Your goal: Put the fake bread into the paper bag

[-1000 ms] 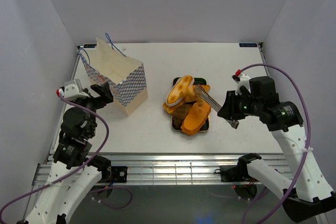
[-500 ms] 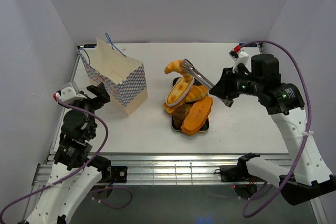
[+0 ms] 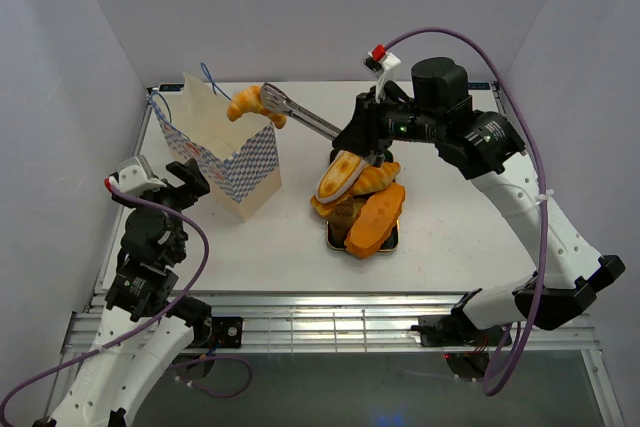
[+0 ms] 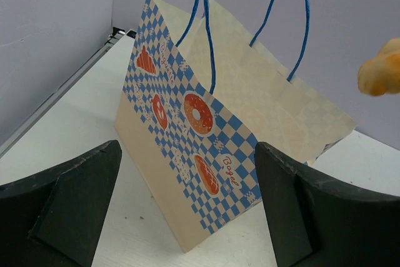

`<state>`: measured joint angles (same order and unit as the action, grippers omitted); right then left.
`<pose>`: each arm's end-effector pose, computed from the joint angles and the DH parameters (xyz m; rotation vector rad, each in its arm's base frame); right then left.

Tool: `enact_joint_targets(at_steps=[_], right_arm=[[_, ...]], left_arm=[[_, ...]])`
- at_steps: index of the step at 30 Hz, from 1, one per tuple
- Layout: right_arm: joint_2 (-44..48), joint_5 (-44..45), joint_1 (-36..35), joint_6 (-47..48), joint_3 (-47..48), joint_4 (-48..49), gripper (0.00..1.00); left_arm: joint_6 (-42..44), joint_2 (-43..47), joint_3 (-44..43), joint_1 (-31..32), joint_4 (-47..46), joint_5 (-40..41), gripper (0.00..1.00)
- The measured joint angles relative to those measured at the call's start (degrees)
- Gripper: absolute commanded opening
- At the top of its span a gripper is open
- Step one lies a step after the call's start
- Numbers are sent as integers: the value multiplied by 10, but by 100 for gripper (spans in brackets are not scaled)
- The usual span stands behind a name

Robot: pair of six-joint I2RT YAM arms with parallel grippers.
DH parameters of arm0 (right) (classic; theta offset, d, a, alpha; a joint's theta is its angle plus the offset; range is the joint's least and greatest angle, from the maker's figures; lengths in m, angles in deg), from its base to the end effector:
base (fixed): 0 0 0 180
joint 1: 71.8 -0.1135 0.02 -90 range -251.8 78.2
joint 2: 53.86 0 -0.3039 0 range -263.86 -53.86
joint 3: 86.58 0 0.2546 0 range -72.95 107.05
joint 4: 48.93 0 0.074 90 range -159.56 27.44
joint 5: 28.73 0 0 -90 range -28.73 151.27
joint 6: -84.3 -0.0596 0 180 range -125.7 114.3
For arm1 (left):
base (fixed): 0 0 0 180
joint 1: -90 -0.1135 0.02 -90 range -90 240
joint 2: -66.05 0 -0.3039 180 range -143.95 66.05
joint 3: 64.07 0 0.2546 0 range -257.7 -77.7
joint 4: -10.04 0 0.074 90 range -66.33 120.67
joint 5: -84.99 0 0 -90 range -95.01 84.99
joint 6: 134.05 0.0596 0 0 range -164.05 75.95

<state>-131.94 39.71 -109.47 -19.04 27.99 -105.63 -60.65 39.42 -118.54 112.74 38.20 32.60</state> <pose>0.2109 0.1905 0.5175 -0.6811 1.8993 0.9444 0.1014 -0.0031 0.3679 -0.4246 1.5170 -0.0210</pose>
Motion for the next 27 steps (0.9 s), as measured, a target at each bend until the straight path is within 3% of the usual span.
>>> enact_joint_targets(at_steps=[11,23,27], right_arm=[[-101,6,-59,0,103,38,8],[-216,11,-64,1,152,40,34],[-218,10,-64,2,168,38,36]], left_arm=[[0,-10,0,3,0,7,98],[0,-18,1,9,0,10,98],[0,-19,1,10,0,9,98]])
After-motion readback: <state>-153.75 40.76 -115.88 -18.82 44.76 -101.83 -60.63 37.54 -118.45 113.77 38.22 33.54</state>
